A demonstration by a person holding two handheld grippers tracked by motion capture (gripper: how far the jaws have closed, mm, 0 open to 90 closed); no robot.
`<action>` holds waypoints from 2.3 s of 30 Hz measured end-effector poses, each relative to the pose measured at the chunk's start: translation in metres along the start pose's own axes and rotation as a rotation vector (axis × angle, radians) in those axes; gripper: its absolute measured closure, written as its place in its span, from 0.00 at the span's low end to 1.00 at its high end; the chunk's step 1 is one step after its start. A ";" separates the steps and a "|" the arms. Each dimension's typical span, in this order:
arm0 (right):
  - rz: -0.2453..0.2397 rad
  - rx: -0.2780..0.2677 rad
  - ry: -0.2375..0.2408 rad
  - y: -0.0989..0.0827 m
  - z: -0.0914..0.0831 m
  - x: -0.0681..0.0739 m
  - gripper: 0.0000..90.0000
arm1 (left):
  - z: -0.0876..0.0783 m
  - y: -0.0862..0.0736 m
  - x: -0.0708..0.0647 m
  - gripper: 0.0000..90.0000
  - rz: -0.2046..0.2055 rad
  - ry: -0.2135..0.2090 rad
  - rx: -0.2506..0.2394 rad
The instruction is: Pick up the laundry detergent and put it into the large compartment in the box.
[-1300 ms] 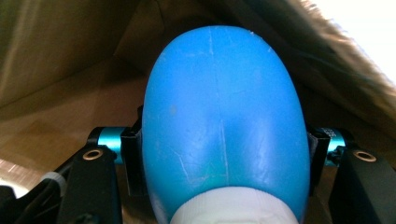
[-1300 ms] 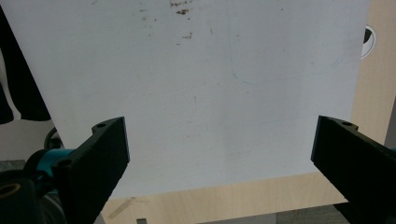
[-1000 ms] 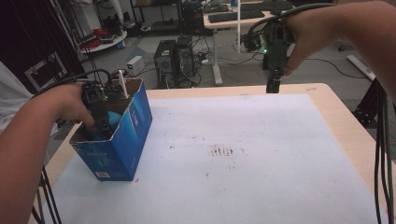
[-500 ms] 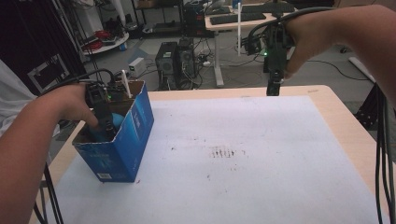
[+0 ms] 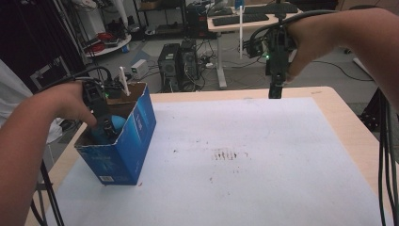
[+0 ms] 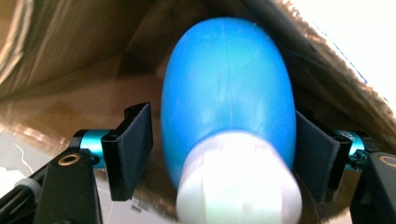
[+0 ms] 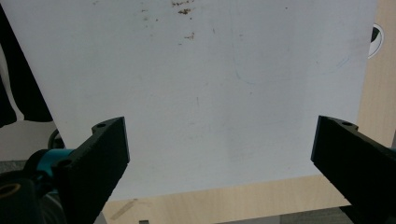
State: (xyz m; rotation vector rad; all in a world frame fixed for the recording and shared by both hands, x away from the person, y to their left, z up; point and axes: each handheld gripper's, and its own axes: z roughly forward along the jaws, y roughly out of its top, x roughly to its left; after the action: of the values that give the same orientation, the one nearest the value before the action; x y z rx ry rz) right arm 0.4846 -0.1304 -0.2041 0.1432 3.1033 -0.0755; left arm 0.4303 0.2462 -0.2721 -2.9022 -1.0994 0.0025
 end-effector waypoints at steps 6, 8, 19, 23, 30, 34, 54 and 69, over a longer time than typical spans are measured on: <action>-0.003 -0.005 0.002 -0.001 0.002 -0.001 0.04 | -0.015 -0.005 0.000 0.28 -0.002 0.003 -0.008; -0.005 -0.007 0.003 -0.001 0.003 -0.001 0.04 | -0.018 -0.006 -0.001 0.26 -0.019 0.006 -0.021; -0.001 -0.014 0.003 -0.003 0.001 0.001 0.04 | -0.040 -0.007 -0.011 0.13 0.007 0.037 -0.032; -0.002 -0.016 0.004 -0.003 0.001 0.001 0.04 | -0.050 -0.003 -0.020 0.10 0.033 0.053 -0.041; -0.002 -0.014 0.005 -0.001 0.002 0.002 0.04 | -0.064 0.017 -0.044 0.02 0.142 0.047 -0.061; -0.001 -0.014 0.006 0.001 0.002 0.004 0.04 | -0.070 0.030 -0.057 0.02 0.209 0.033 -0.060; -0.007 -0.016 -0.003 -0.007 -0.005 0.013 0.04 | -0.060 0.067 -0.115 0.02 0.510 -0.003 -0.058; -0.004 -0.010 -0.005 -0.003 -0.008 0.026 0.04 | -0.045 0.061 -0.151 0.02 0.594 -0.048 -0.062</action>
State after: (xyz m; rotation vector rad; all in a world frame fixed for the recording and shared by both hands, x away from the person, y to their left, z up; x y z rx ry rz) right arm 0.4587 -0.1302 -0.1967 0.1368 3.0989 -0.0603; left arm 0.3584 0.0991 -0.2309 -3.1719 -0.2085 0.0567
